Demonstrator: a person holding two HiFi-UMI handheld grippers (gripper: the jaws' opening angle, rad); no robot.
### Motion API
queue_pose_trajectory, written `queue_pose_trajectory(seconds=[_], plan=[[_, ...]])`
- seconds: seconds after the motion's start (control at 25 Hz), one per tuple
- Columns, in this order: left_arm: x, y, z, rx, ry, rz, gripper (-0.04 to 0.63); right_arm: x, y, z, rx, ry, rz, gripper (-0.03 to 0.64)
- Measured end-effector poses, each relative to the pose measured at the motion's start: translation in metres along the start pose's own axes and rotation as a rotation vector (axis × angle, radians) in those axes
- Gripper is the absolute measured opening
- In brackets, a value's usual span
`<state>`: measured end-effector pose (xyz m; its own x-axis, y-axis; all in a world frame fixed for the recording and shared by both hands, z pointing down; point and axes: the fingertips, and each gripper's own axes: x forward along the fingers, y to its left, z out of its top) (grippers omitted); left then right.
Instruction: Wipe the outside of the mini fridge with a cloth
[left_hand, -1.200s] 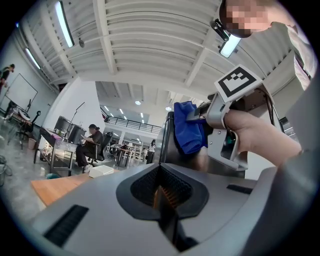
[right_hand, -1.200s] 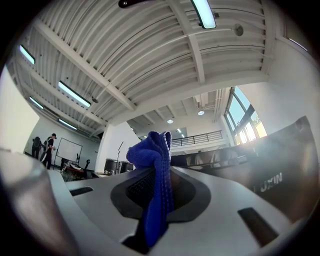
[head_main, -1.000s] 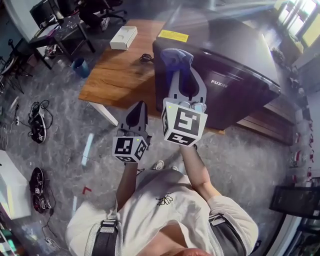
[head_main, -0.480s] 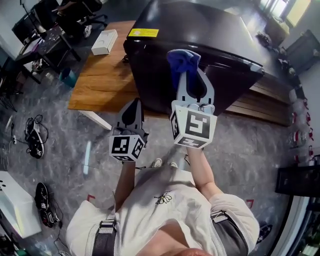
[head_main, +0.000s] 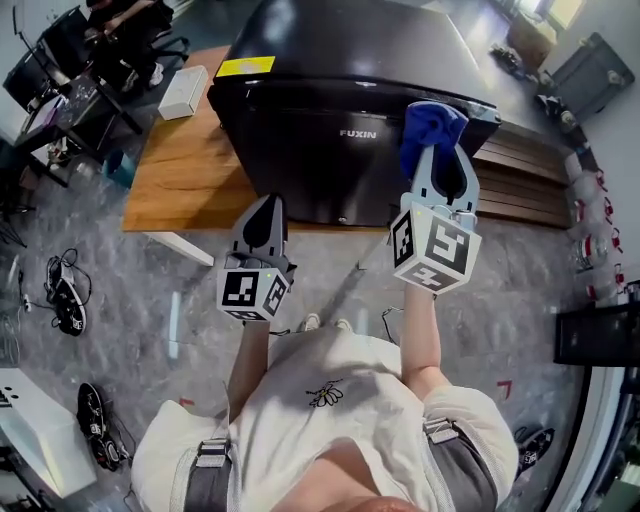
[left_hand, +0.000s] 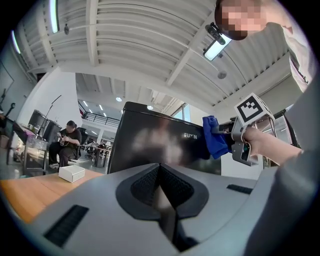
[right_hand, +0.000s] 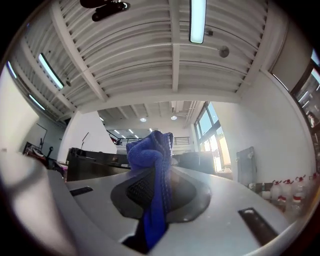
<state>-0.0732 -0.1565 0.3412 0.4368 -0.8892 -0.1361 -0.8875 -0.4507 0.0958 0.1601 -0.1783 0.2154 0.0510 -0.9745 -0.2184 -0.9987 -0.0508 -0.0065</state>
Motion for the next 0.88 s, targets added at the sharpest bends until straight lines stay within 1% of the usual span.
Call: queue_pose_trajectory(seconds=[0.2, 0.28, 0.56, 0.76, 0.88], plan=[[0.003, -0.007, 0.001, -0.002, -0.002, -0.016, 0.005, -0.001, -0.042, 0.000, -0.011, 0.011, -0.092, 0.061], [0.003, -0.009, 0.001, -0.003, -0.001, -0.021, 0.005, -0.001, -0.056, 0.000, -0.003, 0.018, -0.108, 0.061], [0.003, -0.006, 0.002, -0.006, -0.001, -0.013, 0.005, 0.000, -0.071, 0.001, -0.013, 0.027, -0.131, 0.061], [-0.002, 0.002, 0.002, -0.011, -0.002, 0.005, 0.005, -0.002, -0.099, -0.002, -0.042, 0.030, -0.225, 0.061], [-0.004, 0.009, 0.000, -0.024, 0.004, 0.020, 0.005, -0.002, -0.111, -0.006, -0.045, 0.040, -0.253, 0.061]])
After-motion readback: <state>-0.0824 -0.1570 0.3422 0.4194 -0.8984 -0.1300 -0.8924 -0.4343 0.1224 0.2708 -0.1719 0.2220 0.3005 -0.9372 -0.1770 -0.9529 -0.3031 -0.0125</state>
